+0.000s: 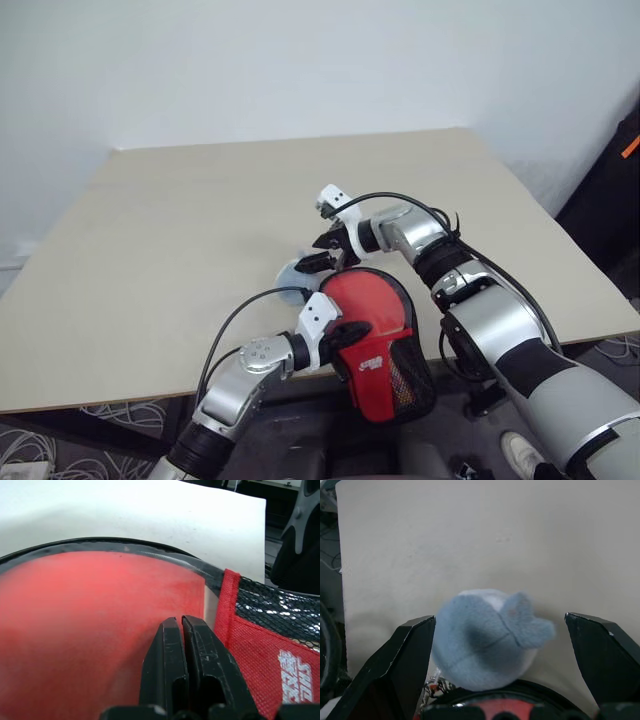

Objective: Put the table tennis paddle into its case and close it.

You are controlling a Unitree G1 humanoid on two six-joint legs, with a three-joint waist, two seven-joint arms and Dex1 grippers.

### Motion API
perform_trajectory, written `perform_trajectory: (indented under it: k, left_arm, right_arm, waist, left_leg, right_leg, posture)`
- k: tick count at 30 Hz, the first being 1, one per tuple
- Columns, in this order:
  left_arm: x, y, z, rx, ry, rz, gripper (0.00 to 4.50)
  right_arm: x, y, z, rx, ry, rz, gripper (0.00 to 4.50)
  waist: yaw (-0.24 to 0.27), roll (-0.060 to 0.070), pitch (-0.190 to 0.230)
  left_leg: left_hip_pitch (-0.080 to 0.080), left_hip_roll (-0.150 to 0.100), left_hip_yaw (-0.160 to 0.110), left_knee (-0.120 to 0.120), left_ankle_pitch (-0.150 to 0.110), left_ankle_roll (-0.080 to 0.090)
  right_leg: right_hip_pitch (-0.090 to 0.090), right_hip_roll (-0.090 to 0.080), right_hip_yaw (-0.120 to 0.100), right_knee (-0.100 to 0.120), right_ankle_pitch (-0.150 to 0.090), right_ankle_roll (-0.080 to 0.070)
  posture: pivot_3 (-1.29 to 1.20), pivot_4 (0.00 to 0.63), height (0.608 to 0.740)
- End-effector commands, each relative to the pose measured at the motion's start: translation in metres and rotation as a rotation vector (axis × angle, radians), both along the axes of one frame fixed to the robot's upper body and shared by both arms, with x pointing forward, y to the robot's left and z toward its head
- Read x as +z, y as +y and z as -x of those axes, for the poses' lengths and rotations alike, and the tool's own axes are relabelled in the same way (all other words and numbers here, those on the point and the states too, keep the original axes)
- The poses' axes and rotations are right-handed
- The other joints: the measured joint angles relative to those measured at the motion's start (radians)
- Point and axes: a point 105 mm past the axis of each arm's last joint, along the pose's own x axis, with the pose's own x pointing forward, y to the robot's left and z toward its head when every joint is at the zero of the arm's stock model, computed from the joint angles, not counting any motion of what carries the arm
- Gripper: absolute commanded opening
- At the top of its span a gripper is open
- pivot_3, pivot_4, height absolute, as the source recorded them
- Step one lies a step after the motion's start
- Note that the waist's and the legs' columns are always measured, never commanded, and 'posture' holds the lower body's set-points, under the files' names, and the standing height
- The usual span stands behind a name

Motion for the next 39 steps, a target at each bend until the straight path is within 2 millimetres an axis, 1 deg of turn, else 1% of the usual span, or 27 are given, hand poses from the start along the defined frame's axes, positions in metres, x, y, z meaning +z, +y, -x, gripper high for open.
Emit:
perform_trajectory:
  k: [1, 8, 12, 16, 19, 26, 29, 30, 31, 32, 39]
  left_arm:
    - [-0.005, -0.002, 0.006, -0.029, 0.015, -0.017, 0.05]
    - [-0.007, -0.001, 0.010, -0.045, 0.022, -0.029, 0.05]
    - [-0.008, -0.001, 0.011, -0.047, 0.024, -0.034, 0.05]
    - [-0.009, 0.000, 0.011, -0.044, 0.025, -0.036, 0.05]
    - [-0.009, 0.000, 0.011, -0.040, 0.027, -0.036, 0.00]
    - [-0.011, 0.001, 0.008, -0.027, 0.021, -0.045, 0.00]
    - [-0.012, 0.002, 0.006, -0.013, 0.021, -0.049, 0.00]
    - [-0.013, 0.003, 0.005, -0.009, 0.020, -0.053, 0.00]
    - [-0.014, 0.003, 0.005, -0.006, 0.019, -0.056, 0.00]
    - [-0.014, 0.004, 0.004, -0.001, 0.016, -0.062, 0.00]
    - [-0.016, 0.007, -0.001, 0.023, -0.006, -0.091, 0.00]
  right_arm:
    - [0.016, 0.012, -0.003, 0.006, -0.060, -0.024, 4.50]
    - [-0.005, 0.024, 0.004, -0.001, -0.033, 0.004, 4.50]
    - [-0.011, 0.028, 0.010, 0.031, -0.026, 0.019, 4.50]
    - [-0.017, 0.028, 0.015, 0.061, -0.016, 0.045, 4.50]
    - [-0.021, 0.029, 0.019, 0.079, -0.002, 0.053, 3.91]
    - [-0.023, 0.035, 0.027, 0.133, 0.010, 0.044, 1.46]
    - [-0.021, 0.037, 0.031, 0.165, 0.027, 0.020, 0.57]
    - [-0.019, 0.038, 0.033, 0.176, 0.036, 0.010, 0.35]
    - [-0.018, 0.039, 0.034, 0.184, 0.042, 0.004, 0.21]
    - [-0.017, 0.040, 0.035, 0.184, 0.048, -0.004, 0.18]
    - [-0.005, 0.042, 0.025, 0.095, 0.057, -0.058, 0.18]
  waist:
    - [0.000, 0.000, 0.000]
    - [-0.003, 0.001, 0.000]
    - [-0.010, 0.001, 0.000]
    - [-0.020, 0.002, -0.001]
    - [-0.021, 0.003, -0.002]
    - [-0.021, 0.003, -0.002]
    - [-0.020, 0.003, -0.002]
    - [-0.020, 0.003, -0.003]
    - [-0.021, 0.004, -0.003]
    - [-0.021, 0.004, -0.003]
    - [-0.021, 0.004, -0.003]
  left_leg:
    - [0.000, 0.000, 0.000, 0.000, 0.000, 0.000]
    - [0.001, -0.001, -0.001, 0.000, 0.000, 0.000]
    - [0.001, -0.002, 0.000, 0.001, 0.000, 0.000]
    - [0.001, -0.002, -0.001, 0.001, 0.000, 0.000]
    - [0.001, -0.002, -0.001, 0.001, 0.000, 0.000]
    - [0.001, -0.002, -0.001, 0.001, 0.000, 0.000]
    - [0.001, -0.002, -0.001, 0.001, 0.000, 0.000]
    - [0.001, -0.003, -0.002, 0.002, 0.000, 0.000]
    - [0.001, -0.003, -0.002, 0.002, 0.000, 0.000]
    - [0.001, -0.003, -0.002, 0.002, 0.000, 0.000]
    - [0.001, -0.003, -0.002, 0.002, 0.000, 0.000]
  right_leg:
    - [0.000, 0.000, 0.000, 0.000, 0.000, 0.000]
    - [0.000, 0.000, 0.000, 0.002, 0.000, -0.001]
    - [-0.003, -0.001, 0.001, 0.009, 0.000, -0.001]
    - [-0.003, -0.001, 0.000, 0.010, -0.001, -0.001]
    - [-0.003, -0.001, 0.000, 0.010, -0.002, 0.000]
    - [-0.004, -0.001, 0.000, 0.011, -0.001, -0.001]
    - [-0.004, -0.001, 0.000, 0.011, -0.001, -0.001]
    - [-0.004, -0.001, 0.000, 0.011, -0.001, -0.001]
    - [-0.004, -0.001, 0.000, 0.011, -0.001, -0.001]
    - [-0.005, -0.001, 0.000, 0.011, -0.001, -0.001]
    - [-0.005, -0.001, 0.000, 0.012, -0.001, -0.001]
  posture:
    - [0.00, 0.000, 0.698]
    - [0.00, 0.000, 0.698]
    - [0.00, 0.000, 0.698]
    - [0.00, 0.000, 0.698]
    - [0.00, 0.000, 0.698]
    - [0.00, 0.000, 0.698]
    - [0.00, 0.000, 0.698]
    - [0.00, 0.000, 0.698]
    - [0.00, 0.000, 0.698]
    - [0.00, 0.000, 0.698]
    - [0.00, 0.000, 0.698]
